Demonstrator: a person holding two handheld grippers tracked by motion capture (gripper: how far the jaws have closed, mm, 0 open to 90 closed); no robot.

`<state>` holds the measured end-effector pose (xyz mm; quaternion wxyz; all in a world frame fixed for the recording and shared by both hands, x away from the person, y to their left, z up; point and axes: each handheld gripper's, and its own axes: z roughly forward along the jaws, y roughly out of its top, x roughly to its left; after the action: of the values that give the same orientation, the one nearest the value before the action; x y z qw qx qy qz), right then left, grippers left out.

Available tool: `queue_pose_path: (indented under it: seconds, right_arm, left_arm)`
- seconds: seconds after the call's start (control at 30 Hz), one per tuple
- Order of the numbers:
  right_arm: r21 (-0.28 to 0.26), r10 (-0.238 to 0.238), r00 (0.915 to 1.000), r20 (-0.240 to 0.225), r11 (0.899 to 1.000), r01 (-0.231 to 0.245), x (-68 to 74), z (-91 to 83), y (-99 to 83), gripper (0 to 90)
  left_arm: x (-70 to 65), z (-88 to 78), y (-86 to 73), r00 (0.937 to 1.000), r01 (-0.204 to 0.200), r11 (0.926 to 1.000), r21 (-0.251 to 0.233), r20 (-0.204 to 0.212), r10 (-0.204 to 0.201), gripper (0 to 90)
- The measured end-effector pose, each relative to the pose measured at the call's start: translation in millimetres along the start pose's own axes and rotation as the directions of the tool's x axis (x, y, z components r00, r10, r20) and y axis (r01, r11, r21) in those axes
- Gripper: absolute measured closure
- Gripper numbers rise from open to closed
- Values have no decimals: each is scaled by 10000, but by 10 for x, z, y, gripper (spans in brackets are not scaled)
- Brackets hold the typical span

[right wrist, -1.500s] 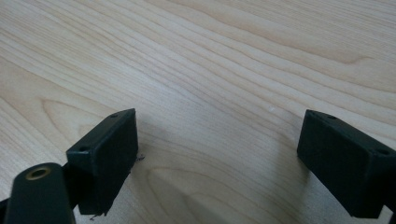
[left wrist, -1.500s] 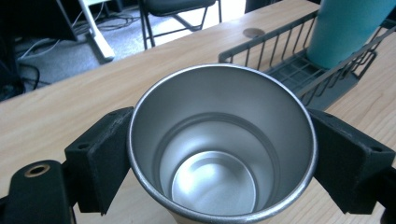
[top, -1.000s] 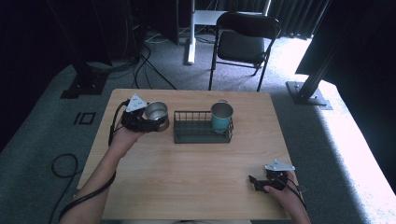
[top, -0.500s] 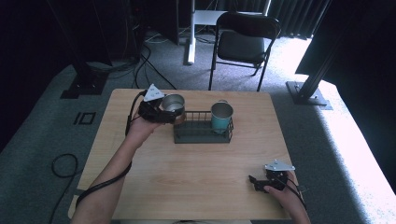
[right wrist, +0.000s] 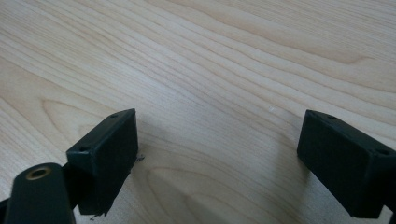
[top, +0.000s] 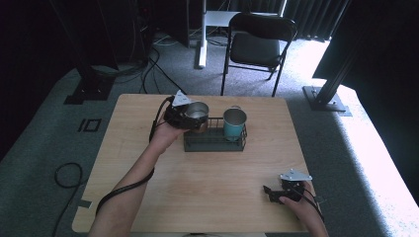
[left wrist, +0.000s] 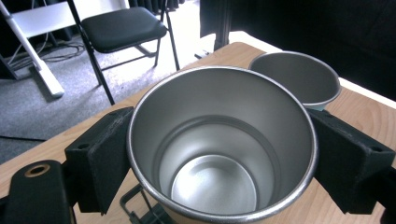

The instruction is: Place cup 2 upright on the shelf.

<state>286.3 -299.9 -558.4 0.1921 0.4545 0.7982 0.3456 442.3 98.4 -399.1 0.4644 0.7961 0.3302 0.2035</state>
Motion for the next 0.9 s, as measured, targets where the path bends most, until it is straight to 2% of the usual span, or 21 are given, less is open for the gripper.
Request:
queue_pose_path:
  seconds: [0.07,0.23,0.47,0.7,0.9]
  right_arm:
    - [2,-13,10000,5,10000,13,-1,0,0,120]
    - [1,-11,10000,4,10000,11,0,0,0,120]
    - [3,-9,10000,3,10000,9,-1,0,0,120]
    - [2,-6,10000,1,10000,6,-1,0,0,120]
    - [4,-5,10000,-1,10000,5,-1,0,0,120]
  left_arm:
    - [-7,57,-25,10000,28,10000,24,-24,-28,142]
    - [-11,198,-85,10000,-12,9991,428,30,10,142]
    - [-17,344,-212,9997,204,9974,688,89,-210,142]
    - [-32,450,-354,9997,186,9932,1149,118,-201,142]
    - [-36,466,-414,9999,140,9934,1140,30,-145,142]
